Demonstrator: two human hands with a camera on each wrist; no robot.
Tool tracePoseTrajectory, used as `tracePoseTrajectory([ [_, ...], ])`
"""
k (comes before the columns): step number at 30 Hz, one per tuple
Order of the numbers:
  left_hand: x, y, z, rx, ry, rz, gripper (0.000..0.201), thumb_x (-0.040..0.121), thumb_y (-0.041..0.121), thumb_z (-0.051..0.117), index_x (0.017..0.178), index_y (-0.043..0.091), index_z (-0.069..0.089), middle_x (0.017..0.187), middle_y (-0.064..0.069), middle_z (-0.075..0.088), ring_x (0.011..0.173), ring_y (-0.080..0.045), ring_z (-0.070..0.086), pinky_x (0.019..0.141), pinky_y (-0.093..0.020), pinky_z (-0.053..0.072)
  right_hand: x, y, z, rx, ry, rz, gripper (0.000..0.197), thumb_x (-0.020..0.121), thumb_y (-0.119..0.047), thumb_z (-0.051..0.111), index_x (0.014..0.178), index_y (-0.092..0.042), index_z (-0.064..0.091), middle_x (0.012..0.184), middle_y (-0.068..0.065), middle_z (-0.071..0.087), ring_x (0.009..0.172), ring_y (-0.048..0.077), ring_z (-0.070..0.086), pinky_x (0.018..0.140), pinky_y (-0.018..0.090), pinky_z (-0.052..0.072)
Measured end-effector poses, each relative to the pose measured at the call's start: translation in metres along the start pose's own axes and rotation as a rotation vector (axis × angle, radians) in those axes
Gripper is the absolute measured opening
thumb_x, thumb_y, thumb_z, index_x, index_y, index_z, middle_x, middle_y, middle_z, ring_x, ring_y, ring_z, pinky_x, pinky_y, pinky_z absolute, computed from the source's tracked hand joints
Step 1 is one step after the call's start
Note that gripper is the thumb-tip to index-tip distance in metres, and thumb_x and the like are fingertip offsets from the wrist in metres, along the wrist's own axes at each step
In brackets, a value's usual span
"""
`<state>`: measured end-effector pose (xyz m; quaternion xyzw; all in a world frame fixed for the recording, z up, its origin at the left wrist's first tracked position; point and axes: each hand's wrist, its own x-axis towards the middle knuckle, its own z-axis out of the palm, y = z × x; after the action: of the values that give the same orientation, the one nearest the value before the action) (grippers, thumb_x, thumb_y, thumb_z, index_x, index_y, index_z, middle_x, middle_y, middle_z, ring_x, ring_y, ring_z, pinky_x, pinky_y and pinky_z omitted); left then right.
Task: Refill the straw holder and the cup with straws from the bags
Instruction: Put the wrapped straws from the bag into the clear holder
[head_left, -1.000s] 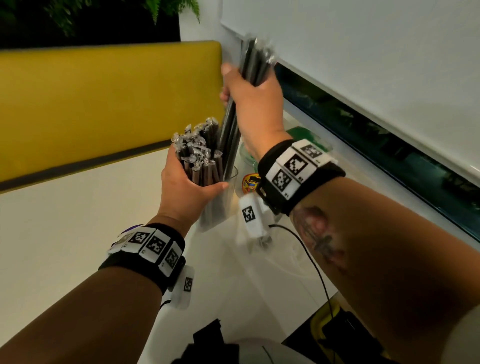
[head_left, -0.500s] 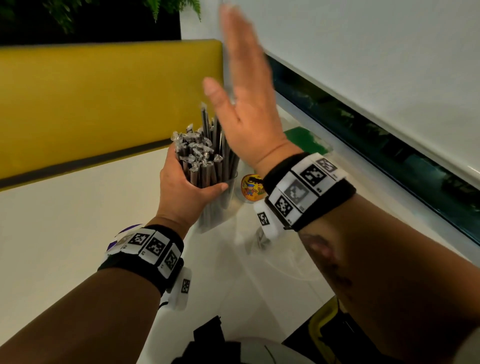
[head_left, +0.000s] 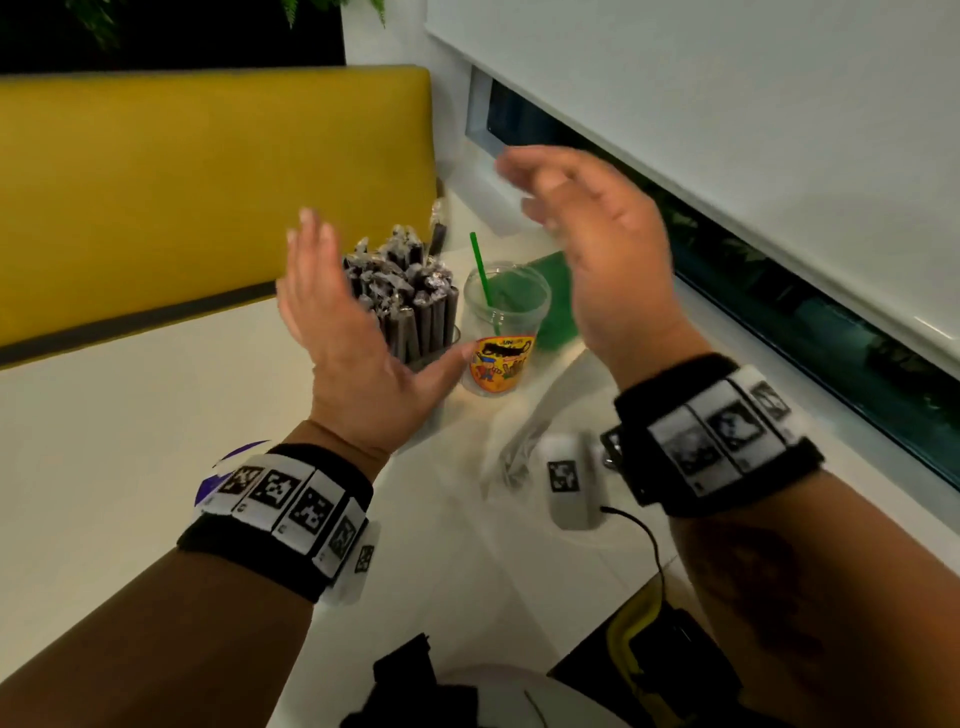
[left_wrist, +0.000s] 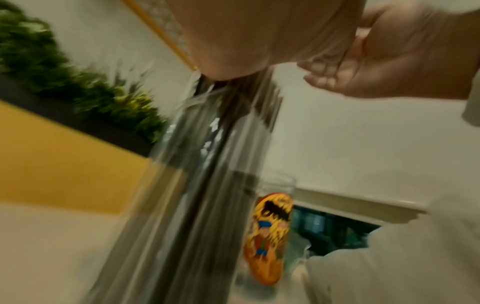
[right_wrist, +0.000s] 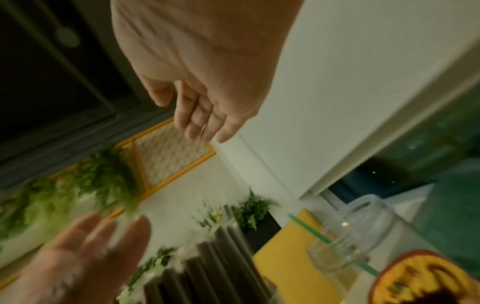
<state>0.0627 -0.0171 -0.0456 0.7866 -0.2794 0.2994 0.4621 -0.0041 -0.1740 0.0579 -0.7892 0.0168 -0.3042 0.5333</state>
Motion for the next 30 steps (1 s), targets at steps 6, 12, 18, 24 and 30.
tracePoseTrajectory([
  [6, 0.018, 0.015, 0.015, 0.019, 0.044, -0.268, 0.124, 0.064, 0.059, 0.081, 0.153, -0.001, 0.019, 0.161, -0.02, 0.022, 0.15, -0.034, 0.021, 0.12, -0.055, 0.018, 0.014, 0.002, 0.012, -0.573, -0.283, -0.126, 0.057, 0.105, -0.033, 0.036, 0.156, -0.017, 0.018, 0.163, 0.003, 0.017, 0.15, 0.015, 0.012, 0.117, 0.026, 0.009],
  [12, 0.001, -0.007, 0.023, -0.234, 0.029, -0.435, 0.122, 0.065, 0.042, 0.087, 0.155, 0.012, 0.011, 0.162, -0.01, 0.02, 0.151, -0.02, 0.021, 0.122, -0.044, 0.025, 0.032, 0.025, 0.067, -0.805, -0.766, 0.054, 0.063, 0.106, -0.045, 0.025, 0.156, -0.011, 0.008, 0.165, 0.008, 0.003, 0.152, 0.02, 0.0, 0.122, 0.036, 0.004],
  [18, 0.001, -0.002, 0.012, 0.019, -0.009, -0.338, 0.13, 0.06, 0.053, 0.087, 0.155, 0.005, 0.013, 0.164, -0.016, 0.015, 0.151, -0.03, 0.014, 0.124, -0.05, 0.012, 0.029, 0.004, 0.042, -0.323, -0.664, 0.192, 0.049, 0.105, -0.045, 0.03, 0.151, -0.028, 0.034, 0.158, -0.005, 0.031, 0.145, 0.011, 0.028, 0.113, 0.025, 0.021],
  [24, -0.031, 0.049, 0.019, -0.183, -0.166, 0.425, 0.042, 0.083, 0.03, 0.071, 0.114, 0.005, 0.058, 0.144, -0.021, 0.043, 0.136, -0.035, 0.039, 0.116, -0.044, 0.031, -0.01, 0.009, -0.062, -0.408, -0.393, 0.349, 0.02, 0.093, -0.021, 0.058, 0.085, -0.017, 0.076, 0.087, -0.001, 0.076, 0.081, 0.011, 0.069, 0.086, 0.035, 0.056],
  [30, -0.103, 0.041, 0.085, 0.022, -1.023, -0.209, 0.1, 0.071, 0.052, 0.079, 0.148, 0.012, 0.028, 0.162, -0.011, 0.02, 0.149, -0.026, 0.023, 0.121, -0.036, 0.025, -0.089, 0.091, -0.076, -1.002, -0.974, 0.651, 0.027, 0.097, -0.026, 0.053, 0.113, -0.017, 0.073, 0.115, 0.0, 0.069, 0.106, 0.018, 0.06, 0.1, 0.032, 0.045],
])
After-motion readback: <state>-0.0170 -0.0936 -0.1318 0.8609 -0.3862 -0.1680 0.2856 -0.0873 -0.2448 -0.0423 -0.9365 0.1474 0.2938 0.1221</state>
